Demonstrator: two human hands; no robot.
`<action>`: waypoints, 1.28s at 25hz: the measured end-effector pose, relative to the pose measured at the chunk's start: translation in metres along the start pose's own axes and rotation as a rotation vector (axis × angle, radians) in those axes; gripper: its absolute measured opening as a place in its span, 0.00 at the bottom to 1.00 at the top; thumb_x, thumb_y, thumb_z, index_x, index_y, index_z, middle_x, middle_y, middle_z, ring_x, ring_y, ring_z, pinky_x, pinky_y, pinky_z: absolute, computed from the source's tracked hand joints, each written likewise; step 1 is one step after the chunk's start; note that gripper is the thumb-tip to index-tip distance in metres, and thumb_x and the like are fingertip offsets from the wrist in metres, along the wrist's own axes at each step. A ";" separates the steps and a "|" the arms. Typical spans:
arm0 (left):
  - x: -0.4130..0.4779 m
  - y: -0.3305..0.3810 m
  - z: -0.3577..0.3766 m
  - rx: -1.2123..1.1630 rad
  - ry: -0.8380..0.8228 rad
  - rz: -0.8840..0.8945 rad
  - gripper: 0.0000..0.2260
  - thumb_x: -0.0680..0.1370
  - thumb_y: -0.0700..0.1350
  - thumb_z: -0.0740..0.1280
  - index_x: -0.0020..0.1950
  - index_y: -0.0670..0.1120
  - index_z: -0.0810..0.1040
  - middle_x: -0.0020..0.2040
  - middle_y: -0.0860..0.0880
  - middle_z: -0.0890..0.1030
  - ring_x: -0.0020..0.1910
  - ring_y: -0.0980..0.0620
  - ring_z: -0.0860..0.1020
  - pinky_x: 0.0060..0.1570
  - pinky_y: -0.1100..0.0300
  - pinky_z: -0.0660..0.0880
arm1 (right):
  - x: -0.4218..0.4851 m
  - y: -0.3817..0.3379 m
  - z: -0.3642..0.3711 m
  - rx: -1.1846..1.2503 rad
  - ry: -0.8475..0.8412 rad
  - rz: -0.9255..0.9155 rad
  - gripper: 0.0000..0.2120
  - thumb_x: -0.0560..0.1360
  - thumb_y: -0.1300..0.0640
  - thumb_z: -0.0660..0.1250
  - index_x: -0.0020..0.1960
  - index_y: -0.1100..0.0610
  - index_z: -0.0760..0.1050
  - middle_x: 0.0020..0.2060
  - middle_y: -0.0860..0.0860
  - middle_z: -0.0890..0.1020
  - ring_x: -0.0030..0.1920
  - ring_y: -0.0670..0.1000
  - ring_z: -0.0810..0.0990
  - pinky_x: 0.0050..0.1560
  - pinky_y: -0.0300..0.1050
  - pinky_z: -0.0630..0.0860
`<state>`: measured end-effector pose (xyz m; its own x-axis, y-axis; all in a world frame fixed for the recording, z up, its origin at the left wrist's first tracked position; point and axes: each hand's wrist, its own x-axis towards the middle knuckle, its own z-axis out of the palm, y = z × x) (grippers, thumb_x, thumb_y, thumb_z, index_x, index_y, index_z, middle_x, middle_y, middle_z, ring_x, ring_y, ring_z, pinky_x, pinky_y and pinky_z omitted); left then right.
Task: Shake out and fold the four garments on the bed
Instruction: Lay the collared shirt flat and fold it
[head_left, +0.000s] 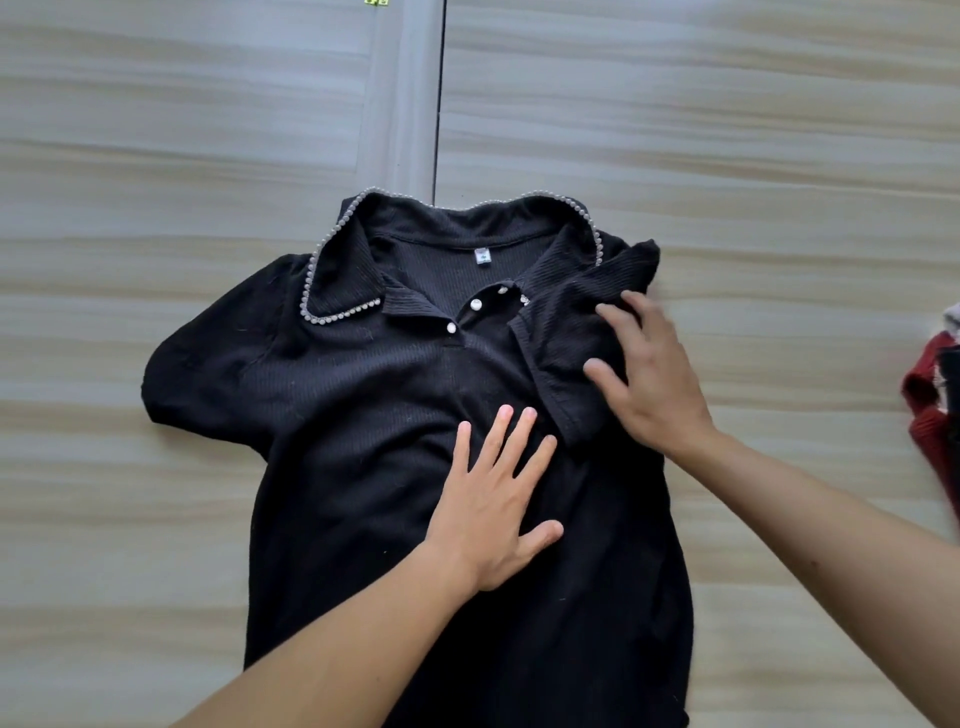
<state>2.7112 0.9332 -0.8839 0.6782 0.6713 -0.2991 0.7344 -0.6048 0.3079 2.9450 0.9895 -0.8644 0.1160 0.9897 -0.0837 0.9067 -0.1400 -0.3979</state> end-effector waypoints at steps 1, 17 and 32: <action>-0.004 -0.007 -0.003 -0.062 0.058 -0.019 0.36 0.79 0.65 0.55 0.83 0.50 0.51 0.84 0.45 0.44 0.82 0.45 0.38 0.78 0.37 0.47 | -0.007 0.005 0.013 -0.126 -0.096 -0.060 0.31 0.78 0.43 0.62 0.79 0.52 0.61 0.79 0.56 0.58 0.79 0.59 0.57 0.75 0.58 0.61; -0.072 -0.254 -0.099 -0.511 0.430 -1.091 0.15 0.71 0.56 0.67 0.45 0.44 0.81 0.44 0.44 0.83 0.51 0.40 0.80 0.49 0.51 0.77 | 0.019 -0.226 0.098 -0.040 -0.384 -0.458 0.31 0.83 0.41 0.53 0.82 0.49 0.52 0.82 0.51 0.47 0.82 0.52 0.42 0.80 0.57 0.44; -0.082 -0.287 -0.108 -1.045 0.342 -1.040 0.16 0.70 0.47 0.78 0.54 0.43 0.83 0.51 0.46 0.86 0.48 0.49 0.83 0.50 0.55 0.81 | 0.019 -0.244 0.133 -0.063 -0.181 -0.309 0.36 0.81 0.40 0.53 0.83 0.53 0.45 0.82 0.53 0.45 0.82 0.55 0.42 0.80 0.61 0.42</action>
<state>2.4422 1.0981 -0.8499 -0.2626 0.7493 -0.6079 0.4216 0.6558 0.6263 2.6716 1.0383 -0.8905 -0.2358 0.9629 -0.1314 0.9117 0.1724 -0.3730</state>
